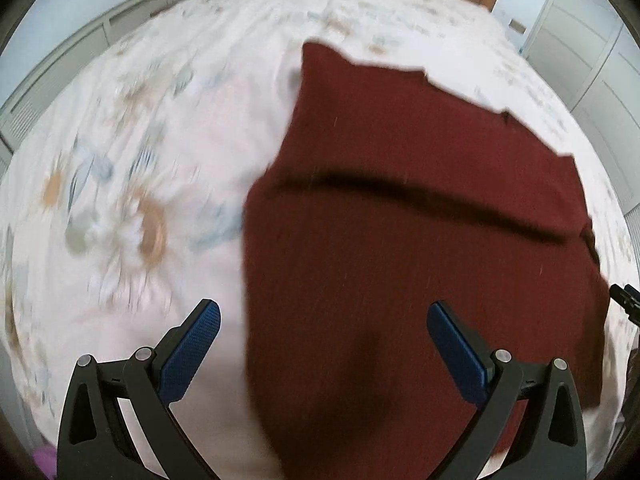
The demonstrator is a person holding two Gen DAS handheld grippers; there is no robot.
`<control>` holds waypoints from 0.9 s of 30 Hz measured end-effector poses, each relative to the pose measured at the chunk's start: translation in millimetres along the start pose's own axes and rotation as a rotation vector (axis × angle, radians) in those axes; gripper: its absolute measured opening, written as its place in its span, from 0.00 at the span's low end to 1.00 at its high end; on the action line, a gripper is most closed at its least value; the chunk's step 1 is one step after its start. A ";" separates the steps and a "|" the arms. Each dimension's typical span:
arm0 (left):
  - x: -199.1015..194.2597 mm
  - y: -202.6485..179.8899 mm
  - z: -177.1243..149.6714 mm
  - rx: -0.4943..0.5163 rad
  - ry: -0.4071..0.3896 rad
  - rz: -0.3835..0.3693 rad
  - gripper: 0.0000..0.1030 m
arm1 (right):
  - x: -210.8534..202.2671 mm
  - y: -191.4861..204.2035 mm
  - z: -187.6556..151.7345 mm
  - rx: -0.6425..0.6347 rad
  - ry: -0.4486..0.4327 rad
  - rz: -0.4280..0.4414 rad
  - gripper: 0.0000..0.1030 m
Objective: Fold small clothes
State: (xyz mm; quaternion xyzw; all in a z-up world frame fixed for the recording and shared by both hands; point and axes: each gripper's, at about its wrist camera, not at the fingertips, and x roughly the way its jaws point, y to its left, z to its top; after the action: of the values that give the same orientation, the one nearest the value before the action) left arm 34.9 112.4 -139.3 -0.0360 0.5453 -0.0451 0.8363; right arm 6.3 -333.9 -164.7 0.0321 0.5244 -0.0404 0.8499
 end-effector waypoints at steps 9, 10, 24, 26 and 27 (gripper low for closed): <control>-5.7 22.9 -59.4 -0.021 0.125 0.004 0.99 | 3.3 -25.4 -54.1 0.083 0.088 0.010 1.00; -5.1 21.6 -62.3 -0.015 0.131 0.002 0.99 | 4.8 -24.9 -56.7 0.087 0.092 0.012 1.00; 10.7 -20.3 -77.2 0.139 0.210 -0.024 0.77 | 20.4 3.3 -73.1 0.032 0.181 0.100 1.00; 10.4 -23.8 -77.4 0.150 0.213 -0.029 0.70 | 20.7 5.8 -74.4 0.030 0.195 0.124 0.99; 11.5 -26.3 -76.5 0.153 0.214 -0.029 0.66 | 20.5 7.5 -75.0 0.026 0.202 0.130 0.99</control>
State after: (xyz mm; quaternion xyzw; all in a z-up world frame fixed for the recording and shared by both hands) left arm -31.5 84.1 -177.6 0.0250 0.6256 -0.1025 0.7730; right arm -50.4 -319.8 -216.5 0.0811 0.6035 0.0113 0.7932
